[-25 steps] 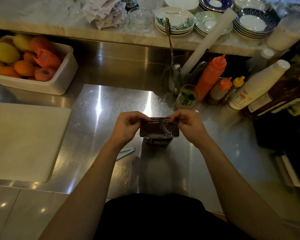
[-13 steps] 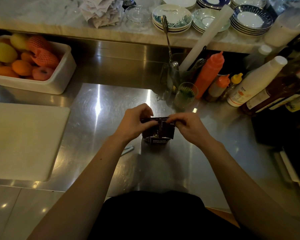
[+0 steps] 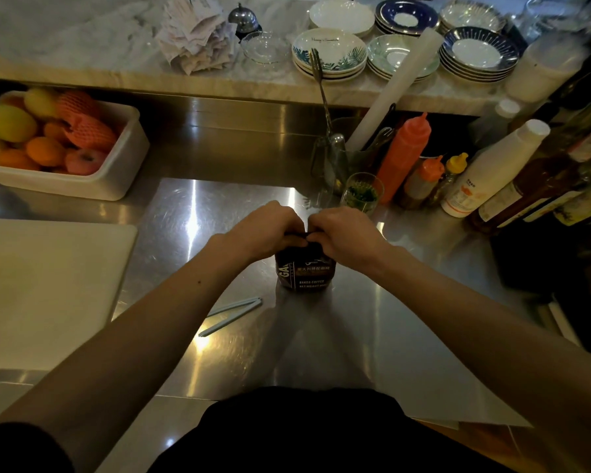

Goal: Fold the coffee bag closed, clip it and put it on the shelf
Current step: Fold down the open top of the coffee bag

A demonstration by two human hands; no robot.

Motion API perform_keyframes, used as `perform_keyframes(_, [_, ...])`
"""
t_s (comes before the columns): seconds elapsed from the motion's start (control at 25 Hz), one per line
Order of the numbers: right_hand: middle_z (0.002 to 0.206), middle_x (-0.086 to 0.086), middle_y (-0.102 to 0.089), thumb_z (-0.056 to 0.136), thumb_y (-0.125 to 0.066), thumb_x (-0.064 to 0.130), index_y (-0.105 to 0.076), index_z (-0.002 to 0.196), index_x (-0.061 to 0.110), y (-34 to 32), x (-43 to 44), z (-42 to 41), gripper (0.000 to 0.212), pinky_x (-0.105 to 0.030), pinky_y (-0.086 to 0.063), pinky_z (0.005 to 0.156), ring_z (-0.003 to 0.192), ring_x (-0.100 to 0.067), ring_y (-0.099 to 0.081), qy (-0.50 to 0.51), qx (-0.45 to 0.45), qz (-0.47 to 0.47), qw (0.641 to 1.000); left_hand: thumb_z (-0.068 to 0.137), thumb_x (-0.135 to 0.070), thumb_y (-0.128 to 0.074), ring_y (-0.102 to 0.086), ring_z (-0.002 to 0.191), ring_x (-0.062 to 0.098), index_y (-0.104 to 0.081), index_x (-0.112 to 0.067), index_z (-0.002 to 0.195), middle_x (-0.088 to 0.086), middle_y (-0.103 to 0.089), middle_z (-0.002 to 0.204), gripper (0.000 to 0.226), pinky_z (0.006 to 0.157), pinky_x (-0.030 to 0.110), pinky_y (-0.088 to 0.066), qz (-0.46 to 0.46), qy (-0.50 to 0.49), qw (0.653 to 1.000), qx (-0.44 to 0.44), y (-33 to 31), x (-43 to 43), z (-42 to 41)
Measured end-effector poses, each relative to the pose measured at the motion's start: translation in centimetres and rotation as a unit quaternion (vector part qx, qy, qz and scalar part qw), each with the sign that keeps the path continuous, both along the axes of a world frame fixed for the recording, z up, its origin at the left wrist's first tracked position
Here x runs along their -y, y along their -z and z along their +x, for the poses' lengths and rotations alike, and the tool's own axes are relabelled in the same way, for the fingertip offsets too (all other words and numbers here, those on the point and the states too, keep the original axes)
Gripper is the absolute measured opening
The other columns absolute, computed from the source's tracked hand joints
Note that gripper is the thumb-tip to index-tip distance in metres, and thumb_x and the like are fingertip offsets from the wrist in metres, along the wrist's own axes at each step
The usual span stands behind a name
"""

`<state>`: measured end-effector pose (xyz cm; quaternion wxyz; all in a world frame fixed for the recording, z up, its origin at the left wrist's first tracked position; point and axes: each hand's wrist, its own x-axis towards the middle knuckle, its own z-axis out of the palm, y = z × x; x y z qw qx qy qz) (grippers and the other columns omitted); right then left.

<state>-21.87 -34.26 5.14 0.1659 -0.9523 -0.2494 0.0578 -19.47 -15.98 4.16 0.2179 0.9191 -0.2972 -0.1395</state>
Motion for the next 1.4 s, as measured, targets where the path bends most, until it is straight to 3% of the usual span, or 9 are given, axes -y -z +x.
perform_keyframes(0.28, [0.084,-0.01,-0.068,0.096,-0.05,0.029,-0.062,0.104,0.016,-0.4,1.4,0.3,0.02,-0.043,-0.055,0.069,0.076,-0.027,-0.063,-0.029,-0.005,-0.042,0.999,0.092,-0.03,-0.061,-0.068,0.076,0.023,-0.074,-0.015,0.098,0.007,-0.076,0.085,0.021,0.078,0.045,-0.055,0.015,0.023,0.999,0.032,0.1,-0.6,0.2])
perform_keyframes(0.48, [0.092,-0.01,-0.072,0.095,-0.051,0.016,-0.064,0.108,0.012,-0.2,2.6,0.6,0.019,-0.042,-0.056,0.073,0.081,-0.024,-0.066,-0.046,-0.034,-0.009,0.998,0.092,-0.02,-0.061,-0.07,0.082,0.023,-0.073,-0.012,0.101,0.008,-0.076,0.09,0.017,0.082,0.044,-0.054,0.015,0.049,0.998,0.027,-0.7,-1.3,0.6])
perform_keyframes(0.64, [0.093,-0.012,-0.073,0.094,-0.053,0.013,-0.066,0.107,0.009,-0.4,2.6,0.8,0.018,-0.038,-0.055,0.075,0.083,-0.026,-0.068,-0.025,0.003,0.014,1.0,0.09,-0.021,-0.064,-0.068,0.077,0.025,-0.074,-0.01,0.097,0.009,-0.076,0.085,0.016,0.078,0.04,-0.053,-0.002,0.034,0.997,0.075,-1.4,-2.0,0.8])
perform_keyframes(0.76, [0.092,-0.012,-0.074,0.093,-0.055,0.017,-0.067,0.105,0.01,-0.4,1.8,1.0,0.018,-0.043,-0.056,0.075,0.083,-0.027,-0.068,-0.005,0.034,0.02,0.999,0.088,-0.011,-0.065,-0.07,0.085,0.024,-0.073,-0.008,0.101,0.011,-0.076,0.093,0.015,0.082,0.04,-0.055,-0.017,0.033,0.998,0.047,-1.4,-2.9,0.8])
perform_keyframes(1.04, [0.091,-0.01,-0.074,0.091,-0.058,0.009,-0.071,0.1,0.009,1.3,0.0,0.6,0.015,-0.036,-0.057,0.079,0.082,-0.022,-0.068,0.096,0.01,0.158,0.983,0.085,-0.007,-0.07,-0.069,0.084,0.014,-0.075,-0.008,0.099,0.007,-0.075,0.092,0.015,0.082,0.024,-0.055,-0.147,-0.114,0.982,0.03,-0.8,-4.6,-0.1])
perform_keyframes(1.2, [0.091,0.0,-0.07,0.087,-0.061,0.003,-0.07,0.098,0.009,3.1,-1.3,0.0,0.015,-0.029,-0.055,0.084,0.086,-0.013,-0.064,0.166,-0.051,0.267,0.948,0.082,-0.009,-0.073,-0.07,0.087,0.01,-0.073,-0.01,0.099,0.003,-0.073,0.093,0.017,0.085,0.022,-0.056,-0.232,-0.218,0.947,-0.042,2.1,-5.5,-2.0])
perform_keyframes(1.28, [0.094,0.004,-0.068,0.085,-0.062,0.001,-0.068,0.1,0.014,3.7,-1.4,-0.3,0.021,-0.027,-0.056,0.084,0.091,-0.011,-0.064,0.19,-0.081,0.293,0.934,0.082,-0.008,-0.073,-0.068,0.09,0.006,-0.072,-0.011,0.102,0.001,-0.073,0.095,0.019,0.086,0.02,-0.054,-0.249,-0.241,0.937,-0.054,3.3,-5.3,-2.5])
perform_keyframes(1.4, [0.094,0.004,-0.066,0.081,-0.065,0.001,-0.066,0.101,0.014,4.6,-1.2,-0.5,0.023,-0.03,-0.055,0.082,0.092,-0.011,-0.061,0.202,-0.09,0.286,0.932,0.083,-0.006,-0.071,-0.066,0.079,-0.004,-0.073,-0.007,0.098,0.004,-0.074,0.091,0.015,0.075,0.005,-0.05,-0.248,-0.259,0.933,-0.047,3.7,-4.4,-2.5])
